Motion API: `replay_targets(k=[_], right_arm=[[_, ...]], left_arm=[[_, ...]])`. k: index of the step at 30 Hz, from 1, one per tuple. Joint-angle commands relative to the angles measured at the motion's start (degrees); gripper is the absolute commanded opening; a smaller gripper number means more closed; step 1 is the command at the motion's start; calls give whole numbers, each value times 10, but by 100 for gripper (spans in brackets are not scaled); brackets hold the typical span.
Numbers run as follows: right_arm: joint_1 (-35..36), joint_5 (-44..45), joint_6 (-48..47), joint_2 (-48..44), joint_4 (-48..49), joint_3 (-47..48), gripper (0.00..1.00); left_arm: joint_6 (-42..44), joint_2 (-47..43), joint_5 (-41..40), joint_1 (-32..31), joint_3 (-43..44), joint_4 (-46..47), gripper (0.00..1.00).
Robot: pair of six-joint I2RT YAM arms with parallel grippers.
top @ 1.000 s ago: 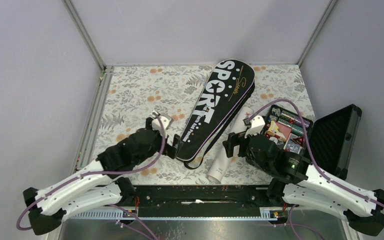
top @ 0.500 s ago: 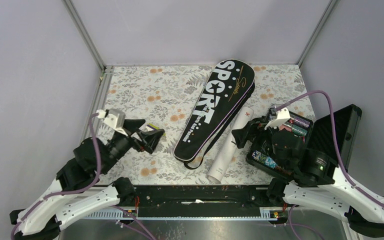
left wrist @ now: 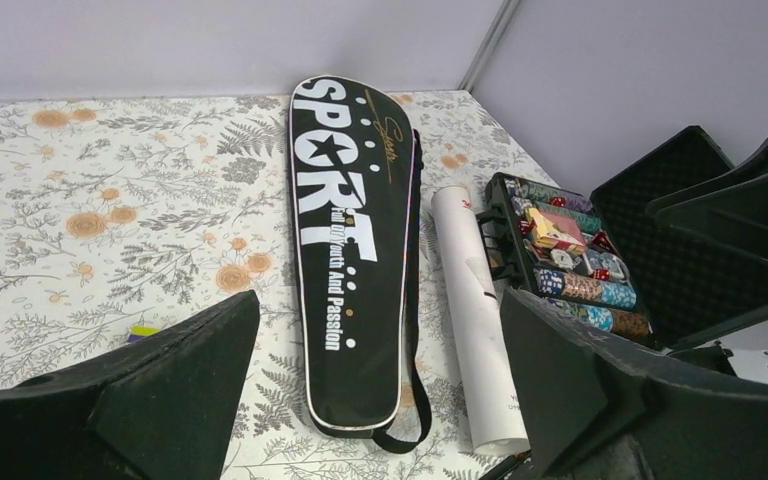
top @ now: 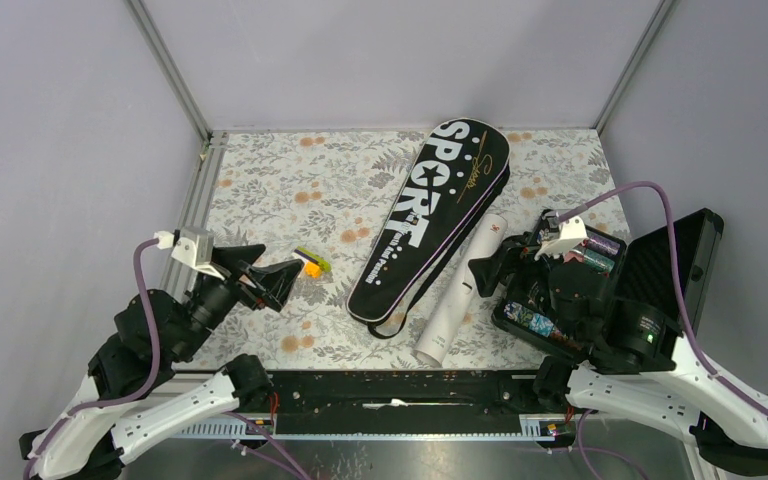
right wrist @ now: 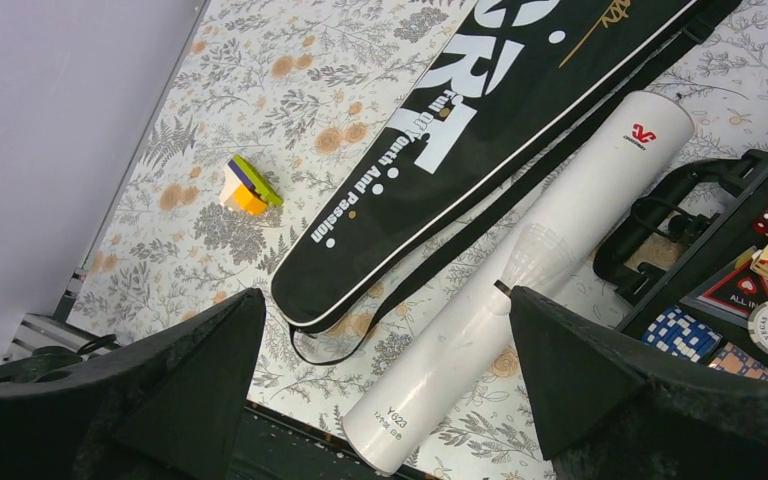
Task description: Pack up the badminton gear
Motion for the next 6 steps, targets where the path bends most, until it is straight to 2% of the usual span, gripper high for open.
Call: replay_targets(k=[1,6], right_arm=[[0,14,3,-2,12,14,99],[0,22,9,-9,13,11,99]], left_arm=[[-8,6,-14,2,18,5,99],[-8,15,-7,2,21,4,99]])
